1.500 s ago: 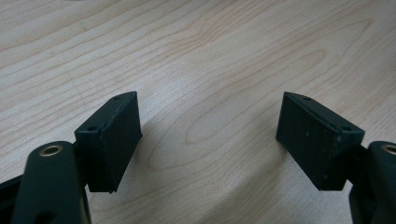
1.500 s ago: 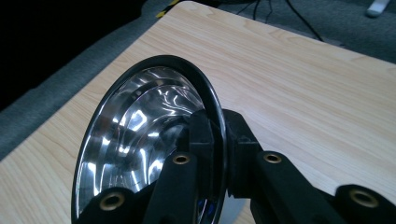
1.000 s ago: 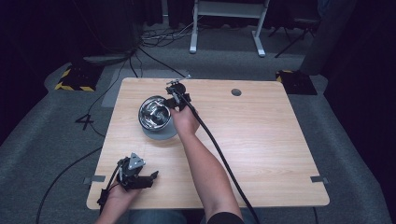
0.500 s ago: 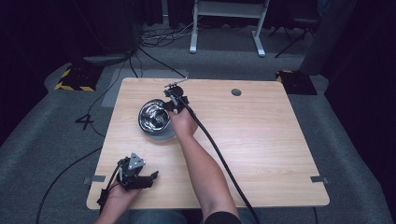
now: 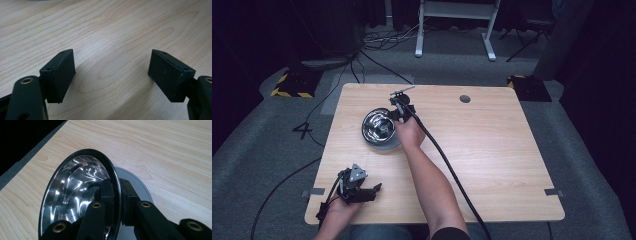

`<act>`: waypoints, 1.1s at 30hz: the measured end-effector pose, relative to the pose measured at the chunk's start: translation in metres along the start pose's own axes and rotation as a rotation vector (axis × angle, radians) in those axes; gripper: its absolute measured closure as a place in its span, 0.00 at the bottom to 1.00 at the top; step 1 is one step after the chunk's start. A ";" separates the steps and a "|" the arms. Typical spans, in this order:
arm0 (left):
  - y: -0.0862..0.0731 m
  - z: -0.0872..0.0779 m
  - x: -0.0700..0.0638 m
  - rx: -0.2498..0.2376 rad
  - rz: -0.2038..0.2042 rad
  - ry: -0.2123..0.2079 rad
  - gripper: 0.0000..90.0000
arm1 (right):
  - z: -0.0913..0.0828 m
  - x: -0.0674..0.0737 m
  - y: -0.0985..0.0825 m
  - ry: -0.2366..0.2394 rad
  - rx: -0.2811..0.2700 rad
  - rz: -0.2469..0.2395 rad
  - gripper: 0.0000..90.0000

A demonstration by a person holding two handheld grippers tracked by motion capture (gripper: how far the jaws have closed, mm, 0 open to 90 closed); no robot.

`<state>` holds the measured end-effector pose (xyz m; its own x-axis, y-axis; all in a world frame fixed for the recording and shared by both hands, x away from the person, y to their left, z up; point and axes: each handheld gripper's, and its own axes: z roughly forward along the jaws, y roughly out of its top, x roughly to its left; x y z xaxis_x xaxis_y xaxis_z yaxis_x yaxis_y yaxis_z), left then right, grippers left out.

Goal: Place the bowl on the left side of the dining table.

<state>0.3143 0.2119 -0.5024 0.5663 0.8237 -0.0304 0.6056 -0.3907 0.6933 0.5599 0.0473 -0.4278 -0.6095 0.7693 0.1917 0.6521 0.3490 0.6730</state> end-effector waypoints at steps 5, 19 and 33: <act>0.000 0.000 0.000 0.002 0.002 -0.004 0.24 | 0.001 -0.005 -0.003 0.001 0.011 0.014 0.91; 0.000 0.000 0.000 0.002 0.005 0.001 0.24 | 0.000 -0.014 -0.007 -0.046 0.015 0.017 0.70; 0.001 0.000 0.001 0.002 0.009 0.006 0.24 | -0.043 -0.009 0.001 -0.062 -0.045 -0.056 0.64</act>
<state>0.3150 0.2120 -0.5021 0.5682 0.8226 -0.0198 0.6014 -0.3988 0.6923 0.5464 0.0177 -0.3984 -0.6145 0.7813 0.1092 0.5959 0.3689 0.7133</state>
